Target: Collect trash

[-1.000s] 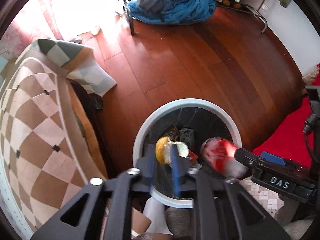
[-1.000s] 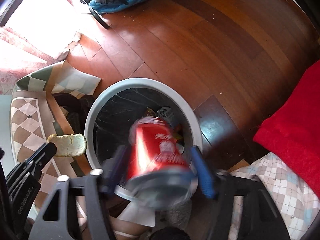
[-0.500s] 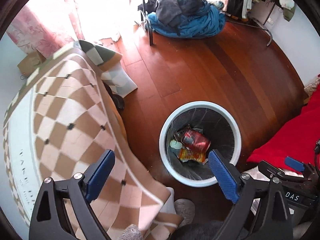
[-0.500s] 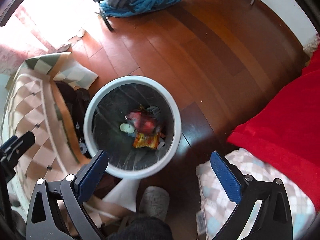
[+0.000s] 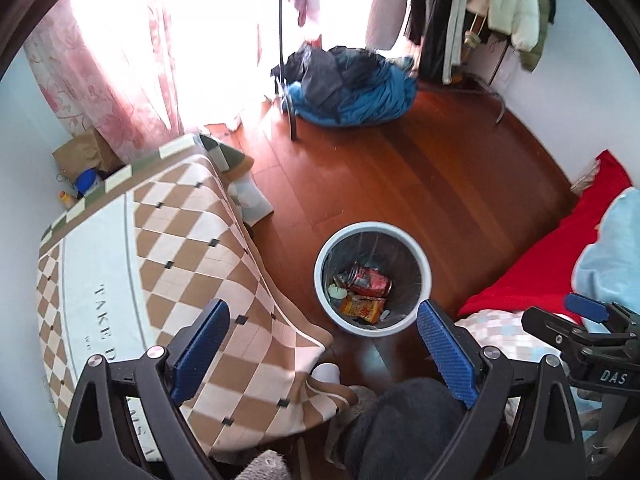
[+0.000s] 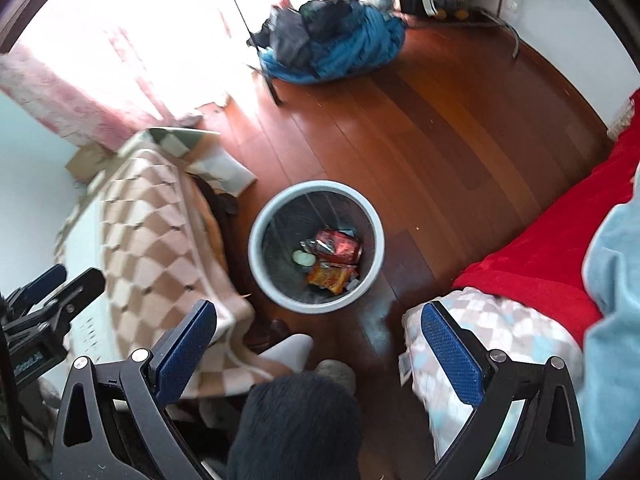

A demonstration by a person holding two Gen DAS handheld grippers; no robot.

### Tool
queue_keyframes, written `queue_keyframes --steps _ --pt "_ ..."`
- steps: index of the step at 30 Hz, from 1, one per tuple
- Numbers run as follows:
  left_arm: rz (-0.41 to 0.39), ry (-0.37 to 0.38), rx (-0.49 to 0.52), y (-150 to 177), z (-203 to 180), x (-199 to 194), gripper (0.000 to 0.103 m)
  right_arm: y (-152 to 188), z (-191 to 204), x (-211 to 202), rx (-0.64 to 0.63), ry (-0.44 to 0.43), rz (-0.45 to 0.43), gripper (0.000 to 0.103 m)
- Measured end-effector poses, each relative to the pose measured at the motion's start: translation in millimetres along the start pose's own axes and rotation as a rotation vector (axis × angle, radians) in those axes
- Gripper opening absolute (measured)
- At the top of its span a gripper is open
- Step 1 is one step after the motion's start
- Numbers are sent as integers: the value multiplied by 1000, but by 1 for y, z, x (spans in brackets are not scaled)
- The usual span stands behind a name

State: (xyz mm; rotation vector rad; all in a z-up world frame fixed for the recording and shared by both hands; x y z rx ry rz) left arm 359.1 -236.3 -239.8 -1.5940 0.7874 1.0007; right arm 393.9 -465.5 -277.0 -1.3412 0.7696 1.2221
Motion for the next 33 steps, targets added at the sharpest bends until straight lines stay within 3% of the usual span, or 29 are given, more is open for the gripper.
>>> queue_keyframes --steps 8,17,33 --pt "-54 66 -16 5 5 -82 96 17 37 -98 -53 -73 -89 103" --pt "-79 136 -35 11 12 -137 96 33 81 -181 -120 -159 -164 103" --pt "-83 172 -25 24 14 -164 96 44 93 -216 -149 -181 -173 103"
Point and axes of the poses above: each gripper's, at about its wrist camera, not at the fingertips, and x roughly the way its jaws point, z to its left, y to its underside, the point moved 8 cm from there along x, roughly the way its jaws point, and after that the axes turned 6 degrees about -x, right-handed, at the moved point
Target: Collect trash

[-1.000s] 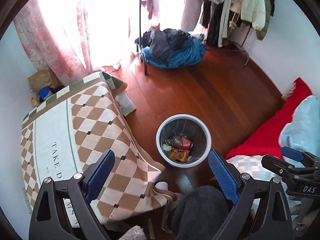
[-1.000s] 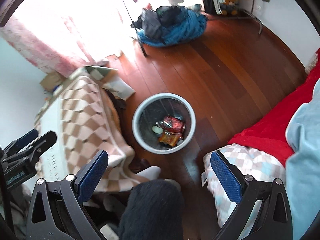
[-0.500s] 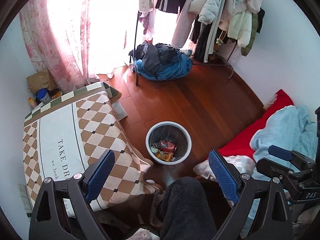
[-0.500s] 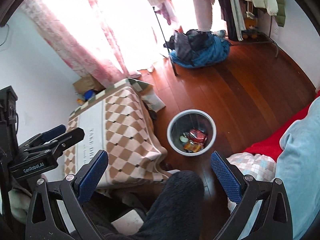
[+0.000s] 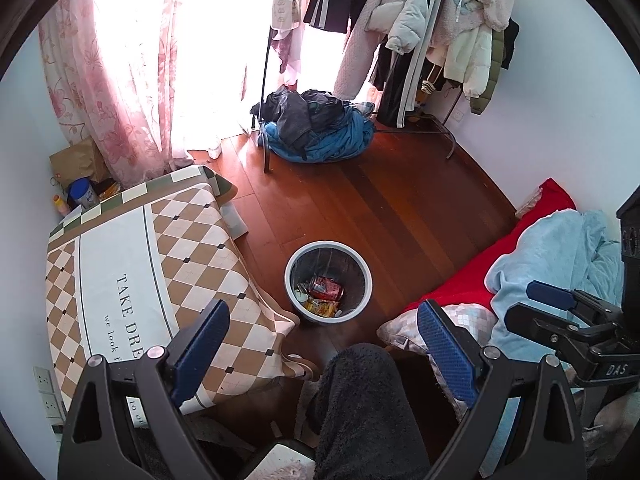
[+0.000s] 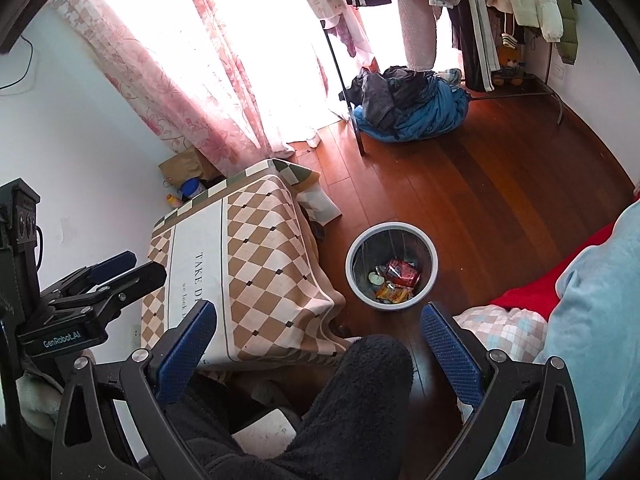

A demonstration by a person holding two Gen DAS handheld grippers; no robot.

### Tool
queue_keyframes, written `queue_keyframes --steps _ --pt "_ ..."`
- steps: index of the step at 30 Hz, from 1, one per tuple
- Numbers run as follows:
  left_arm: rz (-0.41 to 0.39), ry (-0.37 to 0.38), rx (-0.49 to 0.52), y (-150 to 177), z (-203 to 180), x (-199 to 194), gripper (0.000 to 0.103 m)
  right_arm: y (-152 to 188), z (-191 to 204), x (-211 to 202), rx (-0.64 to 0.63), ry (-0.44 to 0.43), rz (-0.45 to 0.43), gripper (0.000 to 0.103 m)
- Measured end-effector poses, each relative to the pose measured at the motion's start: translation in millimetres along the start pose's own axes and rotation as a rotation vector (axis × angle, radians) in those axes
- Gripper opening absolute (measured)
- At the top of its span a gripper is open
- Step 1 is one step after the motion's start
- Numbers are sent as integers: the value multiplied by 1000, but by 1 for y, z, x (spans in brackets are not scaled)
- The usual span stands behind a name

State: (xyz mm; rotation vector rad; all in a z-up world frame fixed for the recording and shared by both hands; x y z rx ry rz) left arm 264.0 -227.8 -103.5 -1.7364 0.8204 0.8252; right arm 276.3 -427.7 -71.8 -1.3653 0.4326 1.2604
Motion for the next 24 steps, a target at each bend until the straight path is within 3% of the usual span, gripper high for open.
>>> queue_keyframes --steps 24 --pt "47 1 -9 -2 -8 19 96 1 -9 17 16 28 44 103"
Point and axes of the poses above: each gripper's, at about its wrist camera, not at the fingertips, and x roughly the way its jaws point, z to its left, y to its underside, the point moved 8 cm from there along x, roughly the way its jaws point, and after that the axes turned 6 degrees about -x, right-handed, at the moved point
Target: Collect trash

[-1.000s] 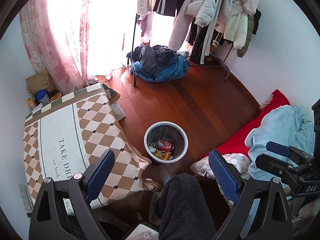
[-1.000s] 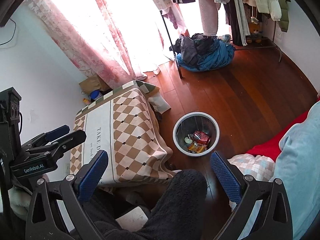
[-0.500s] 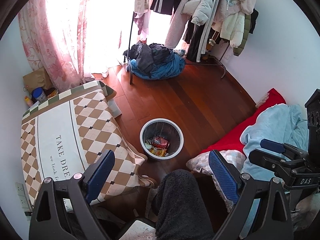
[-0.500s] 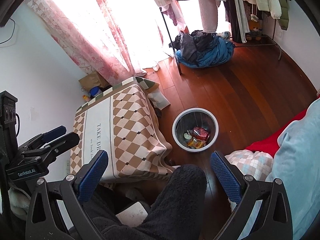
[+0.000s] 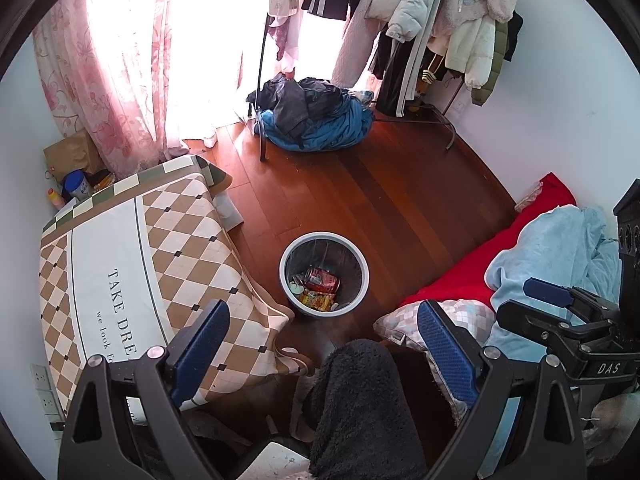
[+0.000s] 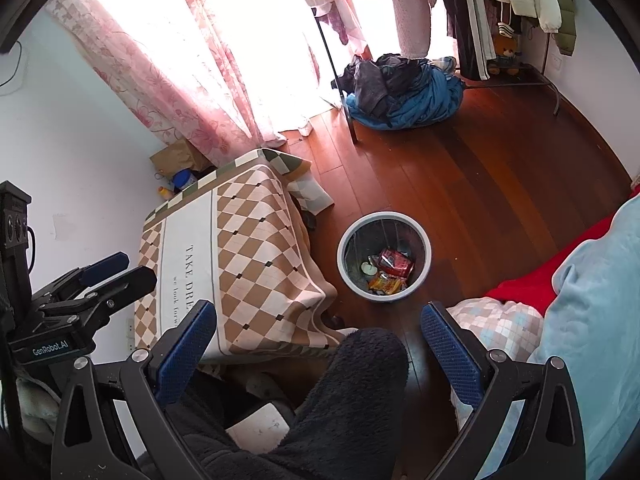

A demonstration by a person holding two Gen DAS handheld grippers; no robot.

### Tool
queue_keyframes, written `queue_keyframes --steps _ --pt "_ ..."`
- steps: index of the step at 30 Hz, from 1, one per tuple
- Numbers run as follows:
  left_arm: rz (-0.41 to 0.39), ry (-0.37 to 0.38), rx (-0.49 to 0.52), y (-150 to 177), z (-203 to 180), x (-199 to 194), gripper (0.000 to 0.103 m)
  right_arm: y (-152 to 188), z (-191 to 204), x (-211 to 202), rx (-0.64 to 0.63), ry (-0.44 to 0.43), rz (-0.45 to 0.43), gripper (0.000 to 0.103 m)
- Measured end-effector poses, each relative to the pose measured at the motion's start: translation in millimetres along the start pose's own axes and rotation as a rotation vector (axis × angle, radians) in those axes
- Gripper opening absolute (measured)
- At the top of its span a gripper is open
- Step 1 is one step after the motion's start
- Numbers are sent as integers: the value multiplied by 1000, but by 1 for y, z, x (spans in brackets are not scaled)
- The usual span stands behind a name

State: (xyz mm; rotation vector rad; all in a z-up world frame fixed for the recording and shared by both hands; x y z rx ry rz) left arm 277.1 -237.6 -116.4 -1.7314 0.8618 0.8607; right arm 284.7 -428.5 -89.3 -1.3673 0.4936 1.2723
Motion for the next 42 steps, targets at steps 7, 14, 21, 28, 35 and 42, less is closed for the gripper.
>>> queue_keyframes --steps 7,14,21,28,35,42 --pt "17 0 -1 -5 -1 9 96 -7 -7 11 2 19 14 103" --pt "22 -1 -1 -4 0 11 96 -10 -8 15 3 21 21 103" --pt "23 -2 -5 -3 4 13 96 -11 -10 20 0 18 35 103" --pt "22 4 -5 -4 6 13 96 -10 -9 21 2 10 35 103" --pt "24 2 -9 -4 6 12 96 -10 -5 19 -2 7 32 103" --pt "19 7 -13 -3 4 9 96 -9 -1 18 -2 2 35 103"
Point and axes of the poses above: each gripper's, at about its wrist camera, not at the fingertips, and x roughly the way its jaws point, z to its left, y to its underside, the point moved 8 cm from there along x, roughly the way its jaws point, and after that the axes turned 6 degrees about -x, right-handed, at the moved point
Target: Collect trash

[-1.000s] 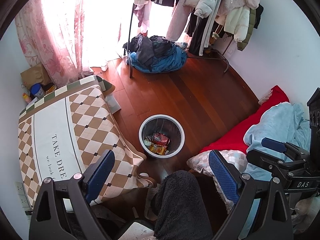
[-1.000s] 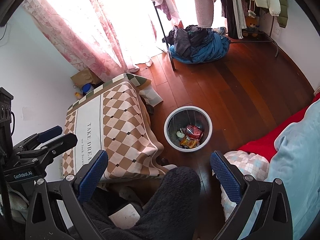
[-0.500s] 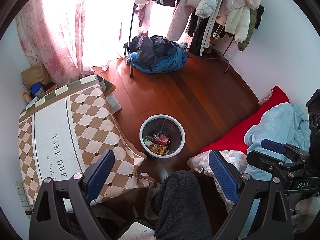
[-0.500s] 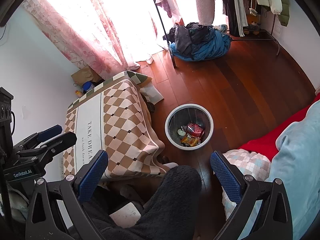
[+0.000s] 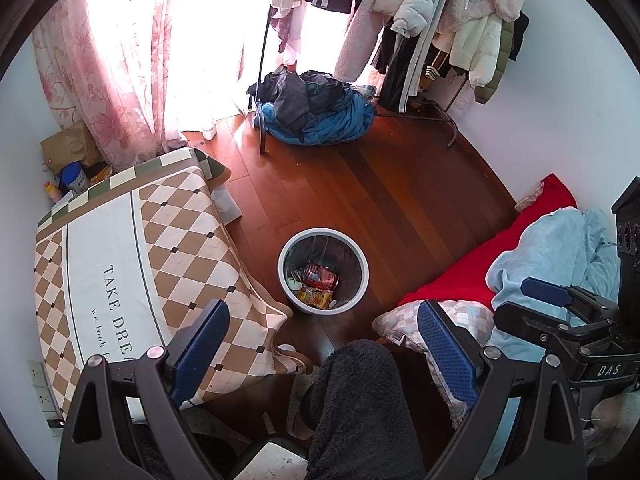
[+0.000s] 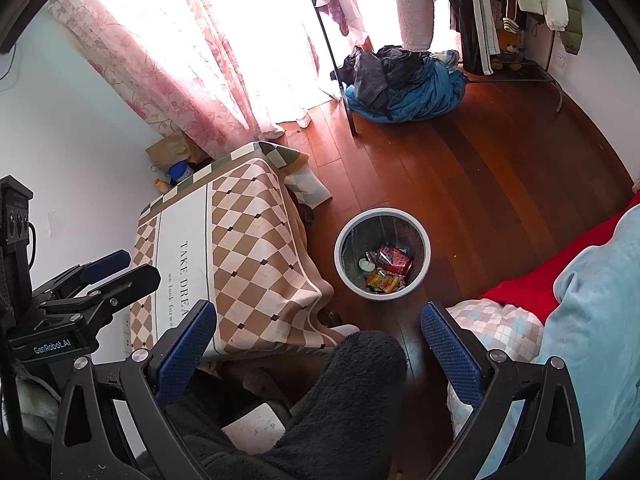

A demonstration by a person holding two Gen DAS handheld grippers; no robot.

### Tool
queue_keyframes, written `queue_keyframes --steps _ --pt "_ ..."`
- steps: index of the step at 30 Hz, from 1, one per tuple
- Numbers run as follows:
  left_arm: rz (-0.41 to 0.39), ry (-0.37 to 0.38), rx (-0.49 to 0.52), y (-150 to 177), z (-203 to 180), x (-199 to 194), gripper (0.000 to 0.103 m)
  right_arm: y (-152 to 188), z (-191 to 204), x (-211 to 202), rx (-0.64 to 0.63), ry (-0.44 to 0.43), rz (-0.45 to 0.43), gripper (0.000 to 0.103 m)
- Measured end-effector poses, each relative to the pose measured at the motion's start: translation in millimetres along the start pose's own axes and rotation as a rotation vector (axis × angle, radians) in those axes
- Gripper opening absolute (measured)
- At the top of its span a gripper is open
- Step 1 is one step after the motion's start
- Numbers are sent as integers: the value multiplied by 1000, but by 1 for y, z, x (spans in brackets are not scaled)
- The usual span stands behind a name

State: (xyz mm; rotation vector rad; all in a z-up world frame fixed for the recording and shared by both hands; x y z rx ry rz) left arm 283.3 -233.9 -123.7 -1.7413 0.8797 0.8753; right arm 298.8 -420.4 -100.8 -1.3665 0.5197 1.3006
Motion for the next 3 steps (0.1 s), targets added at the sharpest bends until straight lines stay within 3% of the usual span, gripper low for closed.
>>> queue_keyframes --steps 3 --pt "-2 6 1 0 -2 -1 96 0 0 0 -6 -3 6 103"
Point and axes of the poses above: each gripper's, at about its wrist camera, not at the fingertips, and x roughly the way its jaws point, z to its left, y to its underside, the point moved 8 cm from there along x, roughly the way its jaws point, and after that the axes turned 6 degrees about -x, right-handed, at the moved point
